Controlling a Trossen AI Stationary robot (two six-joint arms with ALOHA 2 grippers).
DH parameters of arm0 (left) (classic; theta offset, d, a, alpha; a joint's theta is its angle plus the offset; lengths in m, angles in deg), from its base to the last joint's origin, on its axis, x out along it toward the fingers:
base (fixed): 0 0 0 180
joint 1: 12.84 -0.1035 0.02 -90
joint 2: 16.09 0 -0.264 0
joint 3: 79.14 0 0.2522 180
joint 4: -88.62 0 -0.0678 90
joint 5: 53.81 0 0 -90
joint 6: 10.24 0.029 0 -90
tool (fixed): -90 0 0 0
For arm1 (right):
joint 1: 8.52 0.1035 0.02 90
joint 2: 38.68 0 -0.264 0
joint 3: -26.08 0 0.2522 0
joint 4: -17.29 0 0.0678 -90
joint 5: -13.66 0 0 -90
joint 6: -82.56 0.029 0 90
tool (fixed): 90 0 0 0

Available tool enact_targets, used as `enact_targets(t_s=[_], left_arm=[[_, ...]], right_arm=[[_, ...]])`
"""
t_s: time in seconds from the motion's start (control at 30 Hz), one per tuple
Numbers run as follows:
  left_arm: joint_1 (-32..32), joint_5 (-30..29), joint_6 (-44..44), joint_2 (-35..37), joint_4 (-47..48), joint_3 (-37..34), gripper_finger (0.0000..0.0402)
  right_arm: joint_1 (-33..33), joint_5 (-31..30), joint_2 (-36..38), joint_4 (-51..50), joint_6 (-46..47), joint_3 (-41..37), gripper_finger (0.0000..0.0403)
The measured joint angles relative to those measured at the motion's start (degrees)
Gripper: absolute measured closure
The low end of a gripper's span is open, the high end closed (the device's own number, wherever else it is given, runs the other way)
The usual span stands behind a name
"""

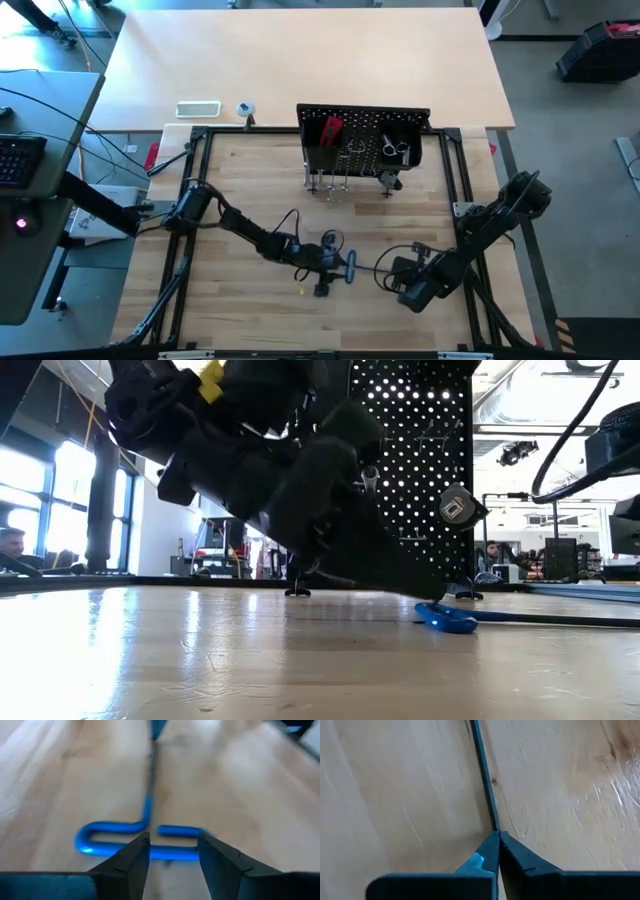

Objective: Hang tools onto peg board
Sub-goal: Put the pick tool into the peg board

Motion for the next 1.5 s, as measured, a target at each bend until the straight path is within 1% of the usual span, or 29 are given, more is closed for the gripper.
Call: enact_targets(t_s=[0.1, 0.27, 0.4, 0.53, 0.63, 0.83, 1.07, 1.2, 1.37, 1.5], left_arm=[[-0.74, -1.13, -1.16, 0.00, 1.30, 0.00, 0.0237], [-1.21, -0.88, -1.08, 0.07, 0.97, 0.00, 0.0207], [-1.30, 0.18, 1.31, 1.02, 0.65, 0.07, 0.0182], [-1.30, 2.90, 4.25, 1.27, 1.23, 0.04, 0.0170], [-1.36, 7.10, 4.31, 1.29, 1.64, 0.04, 0.0167], [-1.35, 12.07, 5.78, 1.53, 6.38, 0.04, 0.0167], [-1.53, 18.63, 8.13, 1.67, 8.51, 0.04, 0.0167], [-1.70, 19.07, 9.44, 1.79, 10.68, 0.17, 0.0167], [-1.68, 17.75, 10.58, 1.57, 14.17, 0.31, 0.0169], [-1.68, 17.39, 10.25, 1.46, 14.81, 0.33, 0.0171]], right_arm=[[-0.03, -0.19, 0.08, 1.19, 0.21, -0.49, 0.0402], [-0.18, -0.10, 0.01, 3.44, -0.32, -0.63, 0.0402], [-0.36, -0.52, -0.20, 8.74, -1.24, -0.81, 0.0403], [-0.83, 1.08, -0.45, 13.09, -3.19, -0.83, 0.0403], [-1.47, 1.15, -0.46, 14.27, -4.27, -0.90, 0.0403], [-2.23, 1.02, -0.47, 14.47, -5.24, -0.88, 0.0403], [-2.36, 0.76, -0.49, 15.19, -6.09, -0.88, 0.0403], [-2.37, 0.23, -0.49, 15.83, -6.26, -0.88, 0.0403], [-2.46, -0.14, -0.49, 16.00, -6.31, -0.88, 0.0403], [-2.47, -0.23, 0.03, 16.73, -8.67, -0.88, 0.0403]])
